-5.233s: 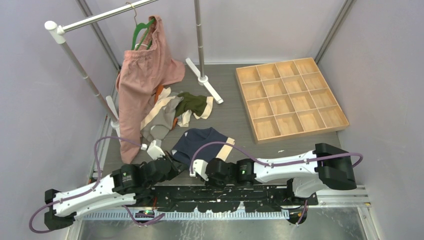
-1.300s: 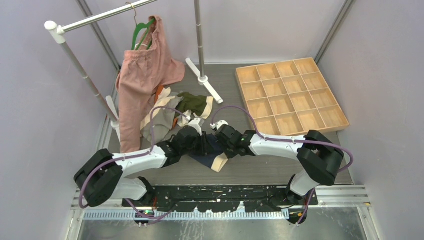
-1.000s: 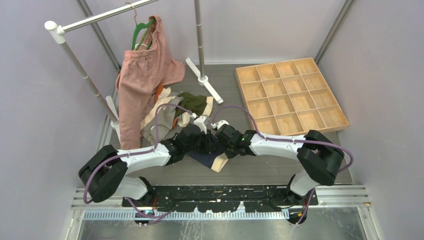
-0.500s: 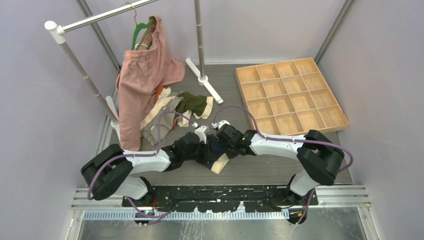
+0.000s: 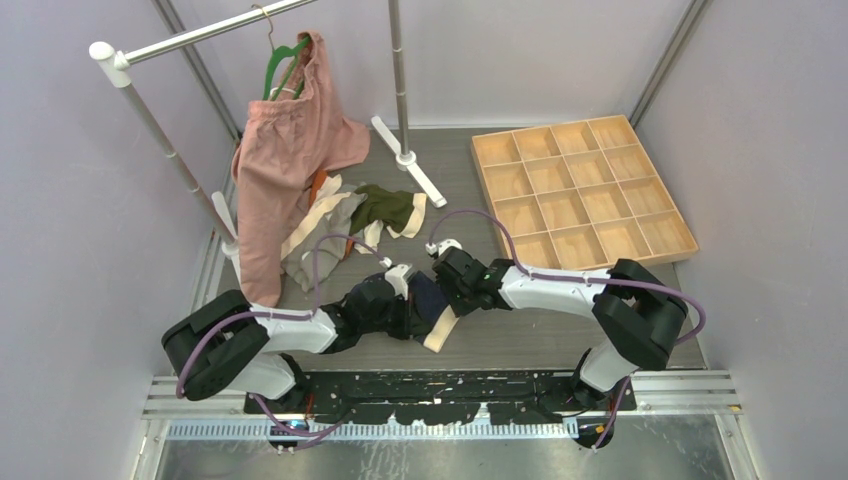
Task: Roll the underwear
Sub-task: Fold the underwear at the center of the board.
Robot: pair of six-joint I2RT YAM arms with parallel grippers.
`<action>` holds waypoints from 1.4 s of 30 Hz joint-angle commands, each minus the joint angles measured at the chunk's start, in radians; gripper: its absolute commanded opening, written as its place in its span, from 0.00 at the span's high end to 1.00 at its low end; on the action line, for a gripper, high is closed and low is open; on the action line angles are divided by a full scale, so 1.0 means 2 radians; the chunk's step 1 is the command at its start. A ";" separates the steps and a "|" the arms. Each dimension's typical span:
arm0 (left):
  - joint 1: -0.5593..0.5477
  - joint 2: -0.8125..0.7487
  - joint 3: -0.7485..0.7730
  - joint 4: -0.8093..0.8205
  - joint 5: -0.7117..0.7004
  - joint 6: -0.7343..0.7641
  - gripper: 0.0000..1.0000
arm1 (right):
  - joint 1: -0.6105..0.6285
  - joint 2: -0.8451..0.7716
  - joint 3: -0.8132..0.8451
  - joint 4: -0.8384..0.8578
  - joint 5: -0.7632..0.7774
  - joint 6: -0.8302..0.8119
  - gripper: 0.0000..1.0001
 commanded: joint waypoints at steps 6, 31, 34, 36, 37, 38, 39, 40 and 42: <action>-0.005 0.001 -0.020 -0.024 -0.018 0.003 0.94 | -0.005 -0.058 -0.003 0.013 -0.008 0.019 0.61; -0.006 -0.013 -0.032 -0.024 -0.027 -0.004 0.99 | 0.039 -0.084 -0.099 0.218 -0.199 0.203 0.98; -0.006 -0.015 -0.032 -0.027 -0.028 -0.004 0.99 | 0.048 -0.073 -0.097 0.217 -0.199 0.202 0.99; -0.006 -0.016 -0.033 -0.029 -0.029 -0.004 0.99 | 0.052 -0.067 -0.098 0.212 -0.194 0.202 0.99; -0.006 -0.018 -0.033 -0.030 -0.029 -0.004 0.99 | 0.056 -0.065 -0.099 0.211 -0.192 0.202 0.99; -0.006 -0.018 -0.033 -0.030 -0.030 -0.004 0.99 | 0.058 -0.062 -0.100 0.209 -0.188 0.202 0.99; -0.006 -0.019 -0.033 -0.031 -0.030 -0.005 0.99 | 0.061 -0.059 -0.102 0.205 -0.184 0.202 0.99; -0.006 -0.019 -0.033 -0.031 -0.031 -0.004 0.99 | 0.064 -0.056 -0.103 0.202 -0.179 0.201 0.99; -0.006 -0.018 -0.032 -0.031 -0.031 -0.005 0.99 | 0.068 -0.047 -0.105 0.198 -0.171 0.200 0.99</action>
